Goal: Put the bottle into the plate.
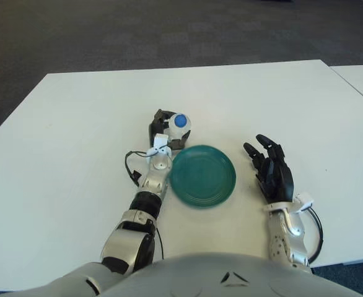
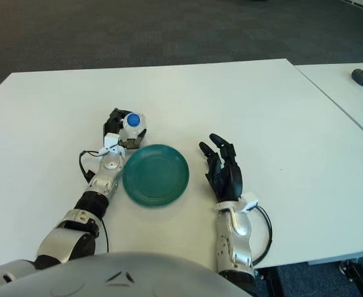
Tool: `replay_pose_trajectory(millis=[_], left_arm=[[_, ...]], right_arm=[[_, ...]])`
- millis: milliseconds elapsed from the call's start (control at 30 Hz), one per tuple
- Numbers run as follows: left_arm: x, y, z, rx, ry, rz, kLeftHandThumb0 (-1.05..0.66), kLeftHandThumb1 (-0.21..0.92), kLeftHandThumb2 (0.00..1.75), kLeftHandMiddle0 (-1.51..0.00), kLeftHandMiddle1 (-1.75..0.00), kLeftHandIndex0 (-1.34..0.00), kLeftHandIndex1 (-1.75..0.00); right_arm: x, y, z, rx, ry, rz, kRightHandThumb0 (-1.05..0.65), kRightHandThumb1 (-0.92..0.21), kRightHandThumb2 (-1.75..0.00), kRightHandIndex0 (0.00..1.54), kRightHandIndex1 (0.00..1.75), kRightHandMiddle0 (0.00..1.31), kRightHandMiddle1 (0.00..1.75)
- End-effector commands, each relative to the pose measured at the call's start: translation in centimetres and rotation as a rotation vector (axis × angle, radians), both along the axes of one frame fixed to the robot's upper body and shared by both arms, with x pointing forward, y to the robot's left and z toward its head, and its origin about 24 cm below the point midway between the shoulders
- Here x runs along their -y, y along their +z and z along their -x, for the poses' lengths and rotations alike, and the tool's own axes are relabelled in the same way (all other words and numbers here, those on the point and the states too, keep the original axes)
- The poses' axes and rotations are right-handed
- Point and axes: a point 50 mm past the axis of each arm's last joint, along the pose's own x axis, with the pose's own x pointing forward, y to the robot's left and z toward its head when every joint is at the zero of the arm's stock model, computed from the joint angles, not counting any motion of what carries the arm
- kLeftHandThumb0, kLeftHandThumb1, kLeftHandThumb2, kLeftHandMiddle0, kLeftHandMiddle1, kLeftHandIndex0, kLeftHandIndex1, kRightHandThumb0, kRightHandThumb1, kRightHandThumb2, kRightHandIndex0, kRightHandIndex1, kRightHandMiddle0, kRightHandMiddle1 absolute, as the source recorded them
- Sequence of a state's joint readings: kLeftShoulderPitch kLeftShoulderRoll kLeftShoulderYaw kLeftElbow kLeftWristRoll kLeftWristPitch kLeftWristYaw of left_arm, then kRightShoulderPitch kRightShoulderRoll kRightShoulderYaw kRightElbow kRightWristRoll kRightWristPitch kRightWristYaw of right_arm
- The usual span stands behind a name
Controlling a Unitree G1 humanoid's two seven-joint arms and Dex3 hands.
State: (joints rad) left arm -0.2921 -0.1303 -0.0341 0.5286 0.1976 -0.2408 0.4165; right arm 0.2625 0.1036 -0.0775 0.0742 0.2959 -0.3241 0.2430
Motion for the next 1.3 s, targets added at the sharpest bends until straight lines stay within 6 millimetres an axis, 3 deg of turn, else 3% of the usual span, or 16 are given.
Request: replay_pose_trajectory(millis=[0, 433, 667, 867, 1267], left_arm=[[0.6, 2.1, 0.6, 0.073, -0.028, 0.007, 0.0, 0.26, 1.37, -1.3, -1.75, -1.08, -1.75], [0.6, 2.5, 1.7, 0.094, -0.1, 0.021, -0.03, 0.28, 1.33, -1.29, -1.75, -1.05, -1.75], [0.6, 2.7, 2.4, 0.116, -0.156, 0.056, 0.0, 0.24, 1.38, -1.29, -1.75, -1.09, -1.75], [1.0, 4.9, 3.9, 0.206, -0.249, 0.053, 0.0, 0.22, 1.41, -1.3, -1.75, -1.11, -1.75], [1.4, 6.2, 6.1, 0.231, -0.319, -0.007, -0.03, 0.22, 1.41, -1.28, -1.75, -1.09, -1.75]], right_arm=[[-0.2, -2.1, 0.8, -0.113, 0.002, -0.025, -0.7, -0.92, -0.66, 0.51, 0.58, 0.1, 0.96], [-0.4, -2.6, 0.3, -0.128, 0.003, -0.012, -0.72, -0.92, -0.69, 0.49, 0.59, 0.1, 0.97], [-0.5, -3.0, 0.2, -0.151, 0.015, -0.004, -0.74, -0.92, -0.72, 0.49, 0.58, 0.1, 0.96], [-0.4, -3.5, 0.1, -0.166, 0.029, 0.002, -0.75, -0.92, -0.72, 0.49, 0.57, 0.1, 0.96], [-0.7, -4.0, 0.0, -0.179, 0.019, 0.037, -0.75, -0.92, -0.73, 0.5, 0.57, 0.11, 0.96]])
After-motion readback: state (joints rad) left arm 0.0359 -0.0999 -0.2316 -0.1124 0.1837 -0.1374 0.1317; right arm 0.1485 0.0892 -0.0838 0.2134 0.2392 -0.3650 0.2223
